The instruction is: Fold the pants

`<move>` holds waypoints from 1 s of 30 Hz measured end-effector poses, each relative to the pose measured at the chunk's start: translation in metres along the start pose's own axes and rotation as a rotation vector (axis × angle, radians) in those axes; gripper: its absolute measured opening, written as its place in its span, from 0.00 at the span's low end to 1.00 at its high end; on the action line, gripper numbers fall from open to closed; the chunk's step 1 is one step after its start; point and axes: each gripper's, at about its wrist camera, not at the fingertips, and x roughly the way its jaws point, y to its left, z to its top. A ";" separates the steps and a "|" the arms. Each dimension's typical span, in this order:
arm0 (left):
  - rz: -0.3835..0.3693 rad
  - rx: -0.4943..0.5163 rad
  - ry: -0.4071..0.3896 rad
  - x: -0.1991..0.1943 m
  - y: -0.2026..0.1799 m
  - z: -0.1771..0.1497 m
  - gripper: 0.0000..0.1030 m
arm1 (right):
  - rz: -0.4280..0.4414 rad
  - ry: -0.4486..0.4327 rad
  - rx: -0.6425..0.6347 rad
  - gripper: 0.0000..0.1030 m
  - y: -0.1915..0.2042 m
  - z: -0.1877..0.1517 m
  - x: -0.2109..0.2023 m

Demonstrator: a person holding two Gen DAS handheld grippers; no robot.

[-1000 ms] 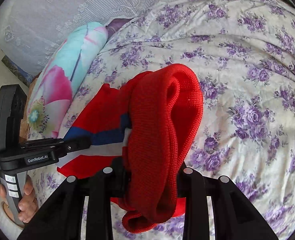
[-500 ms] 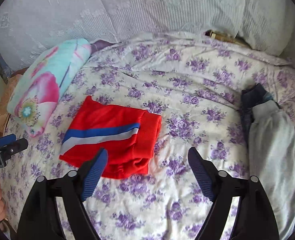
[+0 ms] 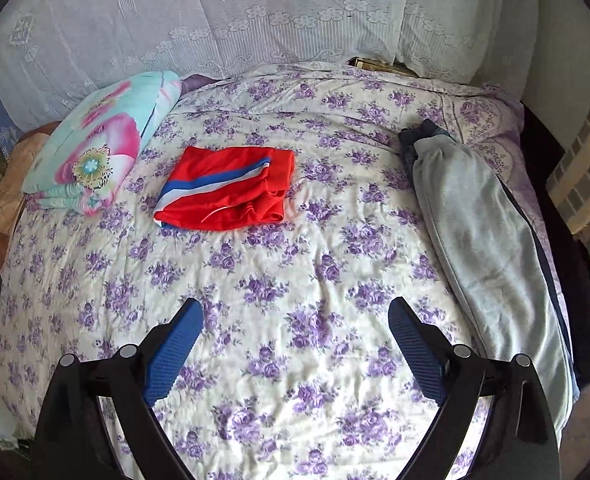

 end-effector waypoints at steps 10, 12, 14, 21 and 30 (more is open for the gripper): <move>-0.005 -0.011 -0.046 -0.039 0.002 -0.018 0.95 | 0.022 -0.048 0.018 0.92 0.001 -0.021 -0.047; -0.004 -0.009 -0.053 -0.043 0.002 -0.020 0.95 | 0.032 -0.055 0.017 0.92 0.003 -0.021 -0.051; -0.003 -0.007 -0.057 -0.047 0.002 -0.022 0.95 | 0.040 -0.060 0.016 0.92 0.005 -0.021 -0.055; -0.008 -0.013 -0.069 -0.056 0.002 -0.023 0.95 | 0.049 -0.079 0.008 0.92 0.010 -0.020 -0.064; -0.012 0.006 -0.060 -0.054 -0.004 -0.020 0.95 | 0.056 -0.071 0.010 0.92 0.010 -0.021 -0.061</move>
